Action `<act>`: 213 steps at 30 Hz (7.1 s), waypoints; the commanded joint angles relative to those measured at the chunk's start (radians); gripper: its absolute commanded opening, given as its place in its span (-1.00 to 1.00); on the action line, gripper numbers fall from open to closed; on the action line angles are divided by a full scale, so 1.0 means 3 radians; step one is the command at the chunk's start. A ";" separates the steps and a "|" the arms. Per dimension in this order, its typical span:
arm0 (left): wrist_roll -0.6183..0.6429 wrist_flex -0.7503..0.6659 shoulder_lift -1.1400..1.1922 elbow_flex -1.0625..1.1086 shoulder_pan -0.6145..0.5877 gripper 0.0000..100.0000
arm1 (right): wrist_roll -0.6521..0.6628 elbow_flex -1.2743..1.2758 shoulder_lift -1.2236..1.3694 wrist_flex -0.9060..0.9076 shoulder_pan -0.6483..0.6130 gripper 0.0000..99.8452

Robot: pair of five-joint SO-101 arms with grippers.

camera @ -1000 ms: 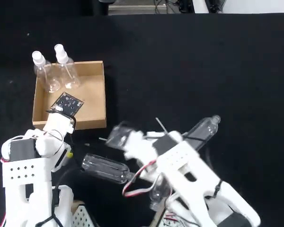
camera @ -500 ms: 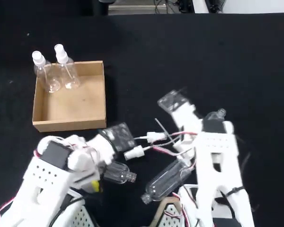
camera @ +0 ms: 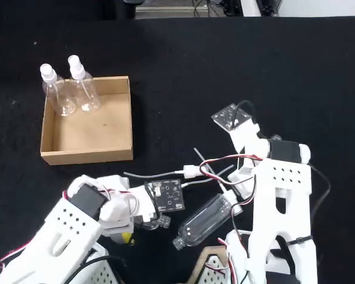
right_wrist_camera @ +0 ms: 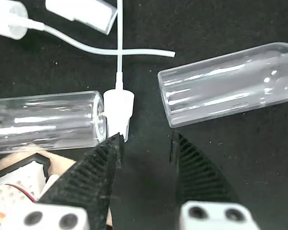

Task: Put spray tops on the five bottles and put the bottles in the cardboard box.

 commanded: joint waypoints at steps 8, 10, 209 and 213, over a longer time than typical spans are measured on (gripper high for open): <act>-0.0046 -0.0818 -0.0010 0.0560 -0.0320 -0.35 | 0.0020 -0.0187 0.0013 0.0015 0.0072 -0.72; -0.0041 -0.0880 -0.0010 0.0606 -0.0320 -0.36 | 0.0020 -0.0182 0.0013 0.0015 0.0072 -0.72; 0.1100 0.0624 -0.1161 -0.0739 -0.2539 -0.85 | -0.0312 -0.0499 0.0182 -0.1105 -0.1800 -0.98; 0.1401 0.0578 -0.1161 -0.0760 -0.2038 -0.85 | -0.0696 -0.1041 -0.0284 -0.0972 -0.1652 -0.98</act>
